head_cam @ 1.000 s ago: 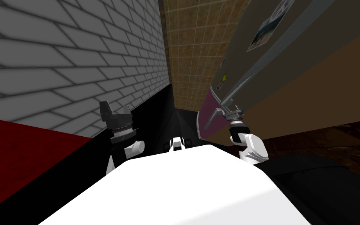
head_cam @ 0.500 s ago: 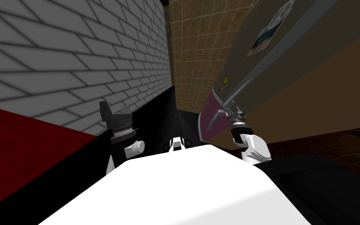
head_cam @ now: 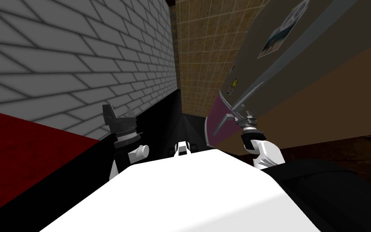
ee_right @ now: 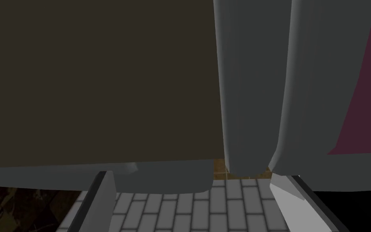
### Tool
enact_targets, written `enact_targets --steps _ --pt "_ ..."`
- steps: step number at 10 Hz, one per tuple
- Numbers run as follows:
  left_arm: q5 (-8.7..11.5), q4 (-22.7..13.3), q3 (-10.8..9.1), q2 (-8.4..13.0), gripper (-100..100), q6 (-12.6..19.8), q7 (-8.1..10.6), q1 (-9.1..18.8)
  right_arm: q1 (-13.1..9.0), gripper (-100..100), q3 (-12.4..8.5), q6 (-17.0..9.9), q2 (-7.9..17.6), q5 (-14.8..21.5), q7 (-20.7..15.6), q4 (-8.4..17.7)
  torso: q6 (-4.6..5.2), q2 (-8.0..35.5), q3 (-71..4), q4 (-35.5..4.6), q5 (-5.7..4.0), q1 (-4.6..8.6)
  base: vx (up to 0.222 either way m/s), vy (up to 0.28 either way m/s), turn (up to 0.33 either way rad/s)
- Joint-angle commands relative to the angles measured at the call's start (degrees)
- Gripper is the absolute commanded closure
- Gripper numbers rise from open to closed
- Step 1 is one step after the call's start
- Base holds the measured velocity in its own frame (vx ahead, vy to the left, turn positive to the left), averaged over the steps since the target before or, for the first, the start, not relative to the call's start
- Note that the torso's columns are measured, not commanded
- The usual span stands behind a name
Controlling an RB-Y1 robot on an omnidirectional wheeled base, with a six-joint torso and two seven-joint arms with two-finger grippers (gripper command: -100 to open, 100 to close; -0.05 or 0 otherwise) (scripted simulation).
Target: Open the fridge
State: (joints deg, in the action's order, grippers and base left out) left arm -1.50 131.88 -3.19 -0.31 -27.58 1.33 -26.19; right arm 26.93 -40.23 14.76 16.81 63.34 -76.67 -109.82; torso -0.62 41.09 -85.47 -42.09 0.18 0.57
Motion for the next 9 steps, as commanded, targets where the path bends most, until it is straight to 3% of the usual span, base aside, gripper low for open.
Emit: enact_targets --steps 1,2,3,4,5,7,9 --pt "0.00 0.00 0.00 0.00 0 0.00 0.00 0.00 0.55 -100 -0.47 -1.15 1.96 -0.23 1.69 -0.57 -0.08 -0.02 -0.04 -0.01 0.02 0.06 0.036 0.020 -0.016" --pt "0.00 0.00 0.00 0.00 0 0.00 0.00 0.01 1.22 -100 -0.11 -0.58 1.02 -0.15 1.28 -0.24 -0.21 -0.01 -0.08 -0.06 0.13 0.08 -0.014 0.018 -0.048" --pt "0.00 0.00 0.00 0.00 0 0.00 0.00 0.01 -0.19 100 0.10 -0.65 0.34 0.14 0.34 -0.59 -0.01 0.16 0.10 0.01 -0.08 -0.02 -0.033 -0.030 0.041" --pt "0.00 0.00 0.00 0.01 0 0.00 0.00 0.02 -0.79 100 0.56 -0.26 -0.95 0.44 -0.74 -0.61 -0.09 0.18 0.20 0.08 -0.31 0.16 -0.061 -0.068 0.106" --pt "0.00 0.00 -0.01 0.02 0 0.00 0.00 0.01 -0.31 100 0.42 -0.47 -0.39 0.32 0.01 -0.44 0.28 0.49 0.41 -0.01 -0.32 0.10 -0.028 -0.038 0.028" --pt "0.00 0.00 0.00 0.00 0 0.00 0.00 -0.01 0.03 100 -0.27 -1.88 -0.34 0.24 -0.05 -0.23 0.61 0.79 0.69 -0.09 -0.06 -1.09 0.153 0.148 -0.033" --pt "0.00 0.01 0.01 -0.01 0 0.00 0.00 -0.01 0.50 100 -1.03 -3.31 -0.22 0.11 0.14 -0.05 0.40 0.90 0.69 -0.16 0.03 -0.96 0.157 0.212 -0.028"
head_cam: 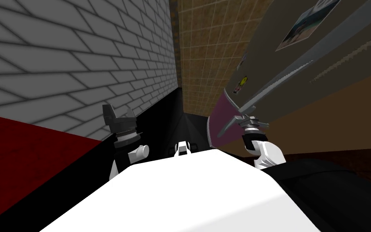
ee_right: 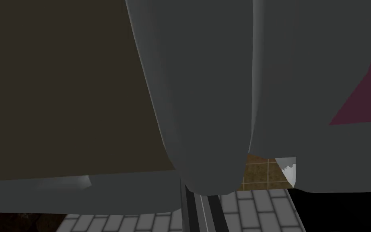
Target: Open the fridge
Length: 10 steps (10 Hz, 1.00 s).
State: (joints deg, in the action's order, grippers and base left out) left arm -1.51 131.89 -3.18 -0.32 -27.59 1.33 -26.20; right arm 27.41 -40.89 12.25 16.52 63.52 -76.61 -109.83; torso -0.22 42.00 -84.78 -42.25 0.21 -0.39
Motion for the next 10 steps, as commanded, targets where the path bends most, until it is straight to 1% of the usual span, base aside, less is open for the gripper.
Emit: enact_targets --steps 1,2,3,4,5,6,7,8,9,10 --pt "0.00 0.00 0.00 0.00 0 0.00 0.00 0.00 0.50 100 -1.14 -2.24 0.18 -0.20 0.25 0.15 0.00 0.11 0.06 -0.06 0.01 0.13 0.222 0.236 -0.013" --pt "0.00 0.00 0.00 0.00 0 0.00 0.00 -0.01 0.50 100 -1.14 -2.24 0.18 -0.20 0.25 0.15 0.08 0.02 0.01 -0.07 0.02 0.22 0.217 0.212 -0.038" --pt "0.00 0.00 0.00 0.00 0 0.00 0.00 0.00 0.98 100 -1.90 -3.67 0.29 -0.33 0.43 0.34 -0.01 0.03 -0.04 -0.10 0.06 0.43 0.227 0.255 -0.035" --pt "0.00 0.00 0.00 0.00 0 0.00 0.00 -0.01 1.46 100 -2.67 -5.11 0.41 -0.46 0.62 0.52 -0.07 -0.09 -0.11 -0.09 0.10 0.38 0.264 0.231 -0.043" --pt "0.00 0.00 0.00 0.00 0 0.00 0.00 -0.01 1.46 100 -2.67 -5.11 0.41 -0.46 0.62 0.52 -0.05 -0.16 -0.19 -0.11 0.19 0.46 0.195 0.250 -0.026" --pt "0.00 0.00 0.00 0.00 0 0.00 0.00 0.00 1.93 100 -3.43 -6.54 0.52 -0.59 0.80 0.71 -0.13 0.01 -0.08 -0.10 0.13 0.34 0.216 0.266 0.002" --pt "0.00 0.00 0.00 0.00 0 0.00 0.00 -0.01 1.93 100 -3.43 -6.54 0.52 -0.59 0.80 0.71 0.03 0.07 0.01 -0.09 0.08 0.23 0.174 0.192 -0.011" --pt "0.00 0.00 -0.01 0.01 0 0.00 0.00 0.00 2.41 100 -4.19 -7.98 0.64 -0.71 0.98 0.90 0.07 0.34 0.14 -0.17 0.11 0.39 0.196 0.211 -0.017" --pt "0.00 0.00 0.00 0.01 0 0.00 0.00 0.00 2.41 100 -4.19 -7.98 0.64 -0.71 0.98 0.90 0.15 0.31 0.15 -0.19 0.13 0.32 0.189 0.195 -0.022" --pt "0.00 0.00 -0.01 0.01 0 0.00 0.00 0.00 2.88 100 -4.96 -9.41 0.75 -0.84 1.16 1.08 0.13 0.35 0.17 -0.16 0.09 0.30 0.222 0.220 -0.017"
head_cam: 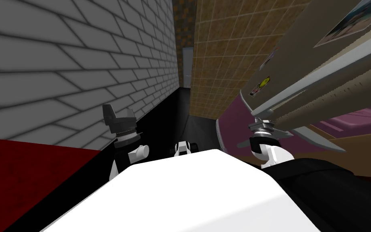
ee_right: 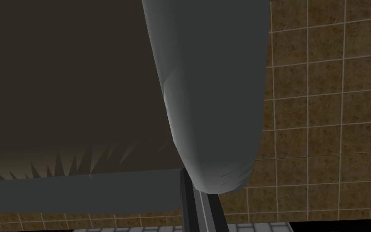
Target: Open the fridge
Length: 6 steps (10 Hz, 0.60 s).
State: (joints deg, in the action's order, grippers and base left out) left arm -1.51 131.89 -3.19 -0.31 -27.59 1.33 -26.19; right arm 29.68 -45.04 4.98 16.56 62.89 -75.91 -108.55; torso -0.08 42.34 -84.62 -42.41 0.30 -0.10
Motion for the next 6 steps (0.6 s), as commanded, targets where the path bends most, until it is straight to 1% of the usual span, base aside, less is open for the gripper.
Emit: enact_targets --steps 1,2,3,4,5,6 --pt "0.00 0.00 0.00 0.00 0 0.00 0.00 0.00 0.61 100 -0.81 -2.13 0.71 -0.21 0.46 -0.19 0.05 -0.13 -0.02 0.09 -0.13 -0.10 0.197 0.194 -0.016" --pt "0.00 0.00 0.00 0.00 0 0.00 0.00 0.00 1.09 100 -1.58 -3.57 0.82 -0.34 0.65 0.00 0.06 -0.05 0.02 0.12 -0.25 0.09 0.178 0.210 -0.024" --pt "0.00 0.00 0.00 0.00 0 0.00 0.00 0.00 1.09 100 -1.58 -3.57 0.82 -0.34 0.65 0.00 0.09 0.00 0.08 0.10 -0.31 0.10 0.160 0.186 -0.020" --pt "0.00 0.00 0.00 0.00 0 0.00 0.00 0.00 1.56 100 -2.34 -5.00 0.93 -0.47 0.83 0.18 0.08 0.06 0.11 0.09 -0.32 0.20 0.191 0.202 -0.023" --pt "0.00 0.00 0.00 0.00 0 0.00 0.00 0.00 1.56 100 -2.34 -5.00 0.93 -0.47 0.83 0.18 0.09 -0.07 0.05 0.12 -0.31 0.11 0.165 0.176 -0.021" --pt "0.00 0.00 0.00 0.00 0 0.00 0.00 0.00 1.90 100 -2.14 -4.85 0.82 -0.54 0.88 -0.25 0.07 -0.03 0.06 0.12 -0.31 0.18 0.063 0.070 -0.004"
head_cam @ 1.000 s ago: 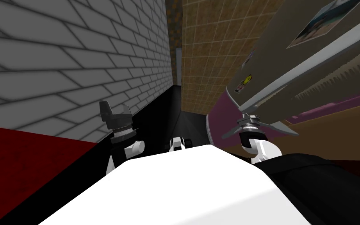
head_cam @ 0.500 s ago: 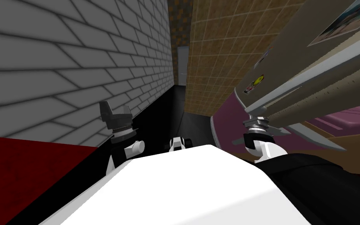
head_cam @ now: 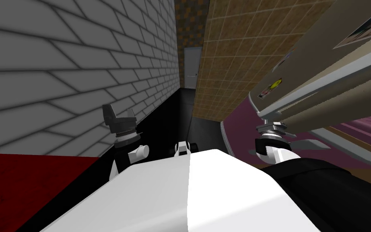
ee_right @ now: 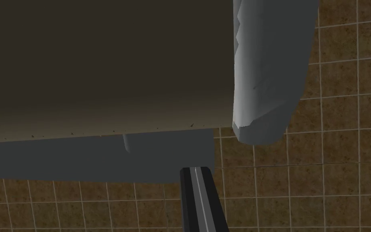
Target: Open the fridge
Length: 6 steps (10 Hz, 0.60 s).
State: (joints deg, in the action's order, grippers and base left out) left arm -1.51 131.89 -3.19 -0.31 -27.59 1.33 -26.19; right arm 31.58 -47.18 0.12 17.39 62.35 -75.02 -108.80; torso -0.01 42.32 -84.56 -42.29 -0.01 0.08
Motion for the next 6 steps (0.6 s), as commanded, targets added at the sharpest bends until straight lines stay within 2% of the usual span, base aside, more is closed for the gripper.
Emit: enact_targets --steps 1,6 --pt "0.00 0.00 -0.01 0.01 0 0.00 0.00 0.01 1.56 -100 -0.20 0.52 1.72 -0.83 1.07 0.03 0.01 0.25 0.15 -0.07 -0.08 0.28 0.024 -0.002 0.033" --pt "0.00 -0.01 -0.02 0.02 0 0.01 0.00 0.02 5.60 -100 -0.85 2.43 6.14 -2.91 3.69 0.08 0.01 -0.08 -0.04 0.02 -0.01 -0.02 0.005 -0.039 0.025"
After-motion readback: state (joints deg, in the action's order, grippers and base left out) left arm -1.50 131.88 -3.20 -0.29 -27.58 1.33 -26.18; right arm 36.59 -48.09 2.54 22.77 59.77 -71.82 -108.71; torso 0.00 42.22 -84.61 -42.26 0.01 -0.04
